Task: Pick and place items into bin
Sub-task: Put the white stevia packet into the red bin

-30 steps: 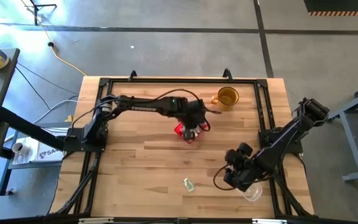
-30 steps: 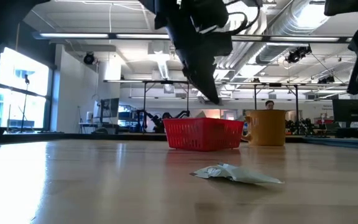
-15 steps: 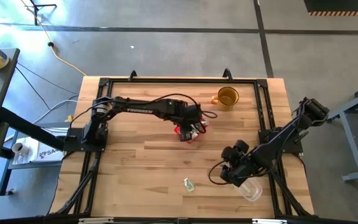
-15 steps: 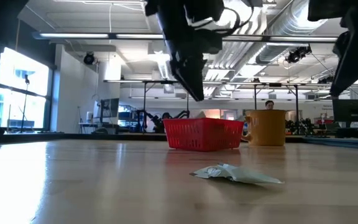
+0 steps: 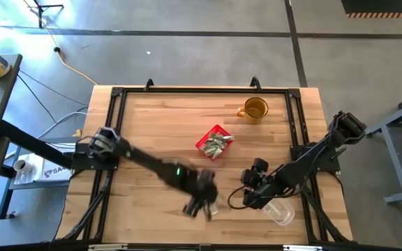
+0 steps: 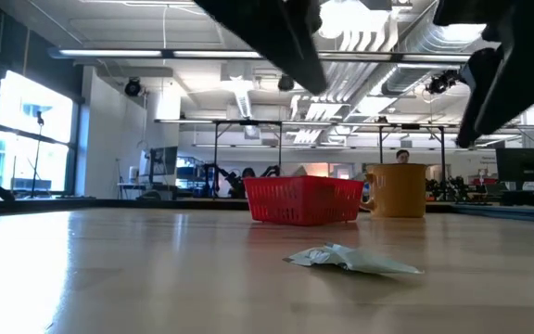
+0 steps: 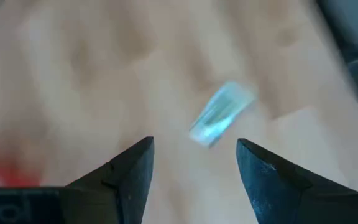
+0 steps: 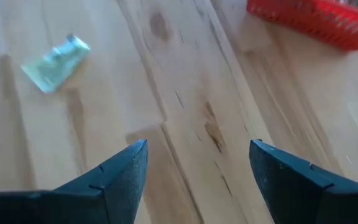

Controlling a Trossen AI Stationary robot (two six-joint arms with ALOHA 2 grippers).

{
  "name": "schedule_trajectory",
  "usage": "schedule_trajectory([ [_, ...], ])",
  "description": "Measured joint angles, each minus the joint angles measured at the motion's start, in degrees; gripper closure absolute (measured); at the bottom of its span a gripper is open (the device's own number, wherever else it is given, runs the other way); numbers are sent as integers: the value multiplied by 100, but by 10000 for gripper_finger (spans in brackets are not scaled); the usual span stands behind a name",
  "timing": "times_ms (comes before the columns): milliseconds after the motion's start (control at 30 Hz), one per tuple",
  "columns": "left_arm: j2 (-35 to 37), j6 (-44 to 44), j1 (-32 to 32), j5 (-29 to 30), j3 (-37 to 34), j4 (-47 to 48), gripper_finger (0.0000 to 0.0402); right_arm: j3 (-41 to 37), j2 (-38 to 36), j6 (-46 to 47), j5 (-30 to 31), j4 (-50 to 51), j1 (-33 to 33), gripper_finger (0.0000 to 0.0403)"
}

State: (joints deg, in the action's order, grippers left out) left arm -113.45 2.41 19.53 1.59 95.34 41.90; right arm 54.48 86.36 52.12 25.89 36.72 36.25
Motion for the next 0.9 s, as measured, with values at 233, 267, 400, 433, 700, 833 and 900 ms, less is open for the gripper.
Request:
schedule_trajectory([
  [233, -503, 1034, 655, 46, -720, -1957, 137, 0, 102, 215, -651, 213, 52, 130],
  [267, -595, 966, 647, 39, -720, -2143, 137, 0, 102, 305, -690, 226, 97, 130],
  [400, -821, 773, 541, 37, -741, -2429, 137, 18, 89, 711, -702, 307, 330, 132],
  [433, -848, 763, 504, -66, -726, -2543, 137, 22, 89, 821, -696, 304, 395, 132],
  [700, -1147, 744, 179, -303, -725, -2481, 137, 22, 89, 1532, -589, 487, 769, 132],
  [833, -1235, 695, 11, -463, -713, -2366, 141, 22, 86, 1646, -567, 538, 811, 130],
  [900, -1252, 634, -22, -483, -695, -2264, 157, 22, 86, 1648, -563, 557, 811, 131],
])
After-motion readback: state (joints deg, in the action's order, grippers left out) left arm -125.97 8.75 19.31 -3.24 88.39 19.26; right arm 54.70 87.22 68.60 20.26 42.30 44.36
